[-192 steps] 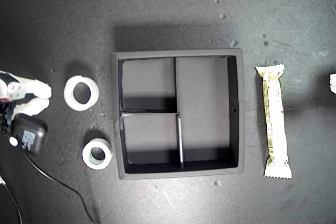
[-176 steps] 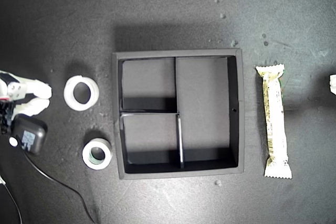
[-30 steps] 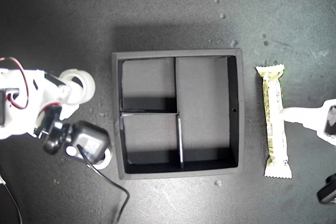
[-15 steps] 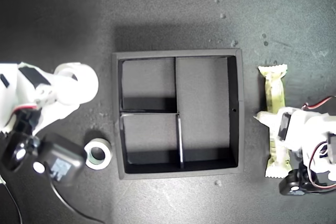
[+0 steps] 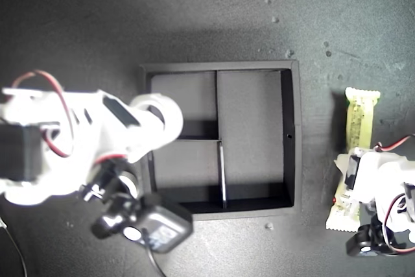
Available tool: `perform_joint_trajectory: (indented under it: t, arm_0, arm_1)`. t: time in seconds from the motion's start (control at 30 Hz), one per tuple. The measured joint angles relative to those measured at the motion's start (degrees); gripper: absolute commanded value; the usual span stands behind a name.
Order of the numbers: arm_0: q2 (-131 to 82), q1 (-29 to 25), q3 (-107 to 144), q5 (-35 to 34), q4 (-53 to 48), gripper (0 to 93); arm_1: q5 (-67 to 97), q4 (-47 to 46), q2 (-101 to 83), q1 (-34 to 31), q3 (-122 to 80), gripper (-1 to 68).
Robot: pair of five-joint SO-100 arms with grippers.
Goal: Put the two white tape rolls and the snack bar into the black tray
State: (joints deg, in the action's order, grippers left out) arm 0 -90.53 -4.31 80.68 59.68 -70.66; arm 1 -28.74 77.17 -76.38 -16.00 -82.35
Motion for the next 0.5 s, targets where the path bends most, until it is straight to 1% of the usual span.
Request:
perform_joint_trajectory:
  t: [0.07,0.17,0.33,0.5]
  arm_0:
    - [3.78,0.00,-4.57,0.00,-2.02,0.3]
    - [8.79,0.09,-10.37,0.00,-5.01,0.3]
    - [16.00,0.44,-18.11,0.00,-9.40,0.3]
    - [23.55,1.05,-26.89,0.00,-14.94,0.3]
  arm_1:
    - [0.00,4.13,0.00,0.00,6.06,0.1]
    - [0.00,6.50,0.00,-0.26,15.03,0.1]
    - [0.00,6.50,3.78,-0.79,26.81,0.1]
    - [0.00,6.59,16.96,0.18,45.35,0.1]
